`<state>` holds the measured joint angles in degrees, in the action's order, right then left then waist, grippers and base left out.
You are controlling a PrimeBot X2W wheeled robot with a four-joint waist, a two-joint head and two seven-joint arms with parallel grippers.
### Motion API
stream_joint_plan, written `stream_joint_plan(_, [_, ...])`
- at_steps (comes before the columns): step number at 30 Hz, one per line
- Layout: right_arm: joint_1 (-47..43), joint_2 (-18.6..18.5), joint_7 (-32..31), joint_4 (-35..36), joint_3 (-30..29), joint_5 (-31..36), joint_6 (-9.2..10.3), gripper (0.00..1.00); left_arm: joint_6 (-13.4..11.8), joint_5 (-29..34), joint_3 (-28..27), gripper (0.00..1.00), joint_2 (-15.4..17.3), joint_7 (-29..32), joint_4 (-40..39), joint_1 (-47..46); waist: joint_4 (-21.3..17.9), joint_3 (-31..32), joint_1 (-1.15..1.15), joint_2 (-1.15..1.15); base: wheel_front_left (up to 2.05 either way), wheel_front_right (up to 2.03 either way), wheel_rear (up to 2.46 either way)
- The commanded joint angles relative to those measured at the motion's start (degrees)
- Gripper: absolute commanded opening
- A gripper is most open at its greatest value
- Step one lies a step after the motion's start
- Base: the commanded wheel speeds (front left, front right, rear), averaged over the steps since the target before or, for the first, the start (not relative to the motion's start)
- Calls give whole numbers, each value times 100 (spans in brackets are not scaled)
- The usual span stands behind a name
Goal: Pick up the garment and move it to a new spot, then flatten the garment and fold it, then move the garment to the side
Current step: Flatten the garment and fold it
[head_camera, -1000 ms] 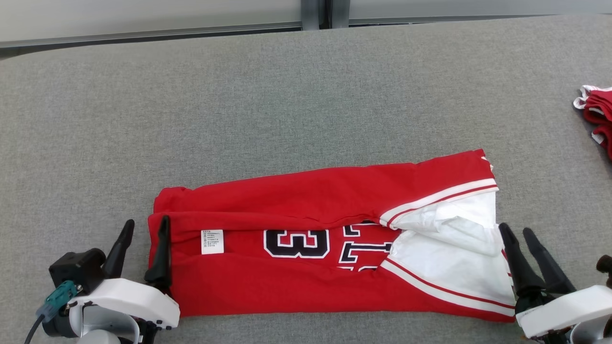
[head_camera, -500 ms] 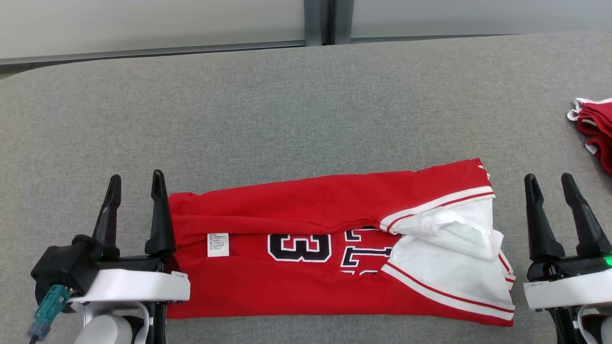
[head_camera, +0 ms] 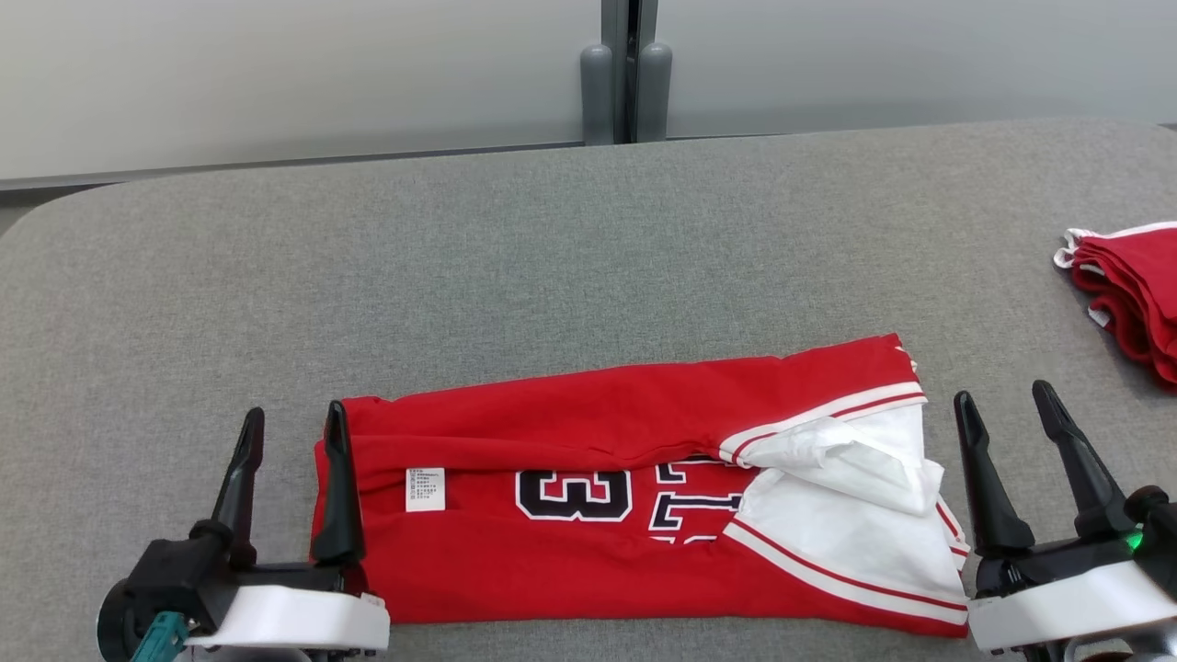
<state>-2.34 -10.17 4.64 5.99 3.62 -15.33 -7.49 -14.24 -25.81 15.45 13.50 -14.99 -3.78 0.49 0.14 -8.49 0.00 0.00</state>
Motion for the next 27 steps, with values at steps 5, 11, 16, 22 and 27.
stream_joint_plan(5, [-200, 66, 24, -59, -47, 82, 0, 100, 99, 189, 4, 100, -40, -23, 205, 173, -4, 151, 0, 0, 0, 0, 0])
stream_joint_plan(11, [-318, 99, 10, -128, -73, 70, 0, 100, 230, 313, -43, 100, -75, -23, 417, 260, 6, 264, 0, 0, 0, 0, 0])
stream_joint_plan(16, [-333, 122, -12, -167, -72, 83, 0, 100, 363, 377, -114, 100, -92, -23, 587, 283, 13, 336, 0, 0, 0, 0, 0])
stream_joint_plan(22, [-310, 109, -20, -246, -93, 75, 0, 100, 464, 418, -169, 100, -131, -23, 716, 276, 13, 351, 0, 0, 0, 0, 0])
stream_joint_plan(27, [-283, 123, -19, -274, -97, 84, 0, 100, 530, 458, -232, 100, -169, -23, 783, 222, 16, 335, 0, 0, 0, 0, 0])
